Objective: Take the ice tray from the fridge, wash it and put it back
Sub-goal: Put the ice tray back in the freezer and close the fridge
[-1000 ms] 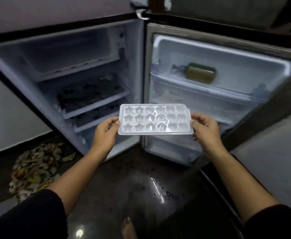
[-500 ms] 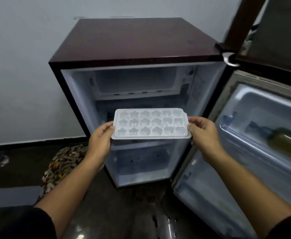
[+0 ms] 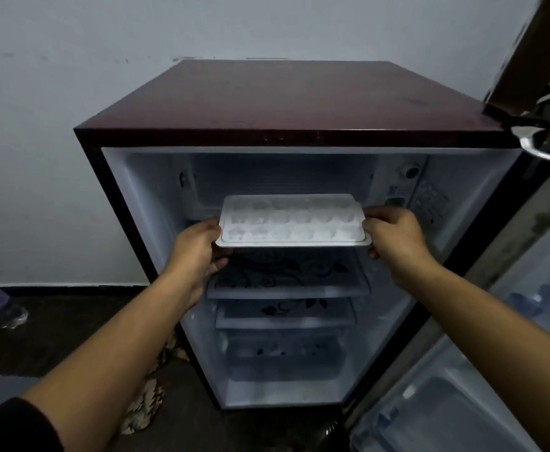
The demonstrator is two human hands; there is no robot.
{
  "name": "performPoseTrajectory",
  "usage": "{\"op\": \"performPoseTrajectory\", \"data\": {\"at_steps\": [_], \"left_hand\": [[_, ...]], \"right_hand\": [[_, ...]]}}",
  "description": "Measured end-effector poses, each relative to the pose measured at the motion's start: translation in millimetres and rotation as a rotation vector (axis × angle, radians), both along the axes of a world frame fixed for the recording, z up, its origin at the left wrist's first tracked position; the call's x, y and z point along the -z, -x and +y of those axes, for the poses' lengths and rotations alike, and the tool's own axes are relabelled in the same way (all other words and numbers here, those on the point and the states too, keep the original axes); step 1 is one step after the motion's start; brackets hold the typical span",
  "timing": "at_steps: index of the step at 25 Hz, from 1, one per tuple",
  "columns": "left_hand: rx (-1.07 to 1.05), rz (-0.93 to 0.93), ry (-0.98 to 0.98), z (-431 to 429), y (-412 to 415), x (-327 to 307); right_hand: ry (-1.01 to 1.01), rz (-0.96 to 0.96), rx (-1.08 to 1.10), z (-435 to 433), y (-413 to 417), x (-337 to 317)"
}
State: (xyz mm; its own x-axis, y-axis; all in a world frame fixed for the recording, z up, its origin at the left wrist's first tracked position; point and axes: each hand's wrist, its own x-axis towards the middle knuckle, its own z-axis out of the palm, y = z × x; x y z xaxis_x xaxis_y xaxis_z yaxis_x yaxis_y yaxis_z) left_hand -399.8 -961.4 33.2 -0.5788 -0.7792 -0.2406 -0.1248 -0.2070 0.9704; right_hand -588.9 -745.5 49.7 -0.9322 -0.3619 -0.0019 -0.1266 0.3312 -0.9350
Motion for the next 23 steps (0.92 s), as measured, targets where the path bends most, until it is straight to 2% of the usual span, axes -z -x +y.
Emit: {"op": "performPoseTrajectory", "data": {"at_steps": [8,14,20,22,23], "left_hand": [[-0.087,0.029,0.010,-31.4,30.7,5.2],[-0.138,0.086,-0.014,-41.9,42.4,5.9],[-0.142,0.129,-0.019,-42.6,45.5,4.8],[-0.125,0.142,0.029,-42.7,41.5,9.5],[-0.115,0.106,0.134,-41.2,37.8,15.7]], "right_hand": [[0.008,-0.002,-0.025,-47.3,43.7,13.1],[-0.069,-0.011,0.007,-68.6,67.7,24.8],[0.012,-0.089,-0.022,-71.8,60.5,10.4],[0.018,-0.057,-0.038,-71.0,54.0,7.3],[-0.039,0.032,-0.035,-69.4,50.3,8.8]]}}
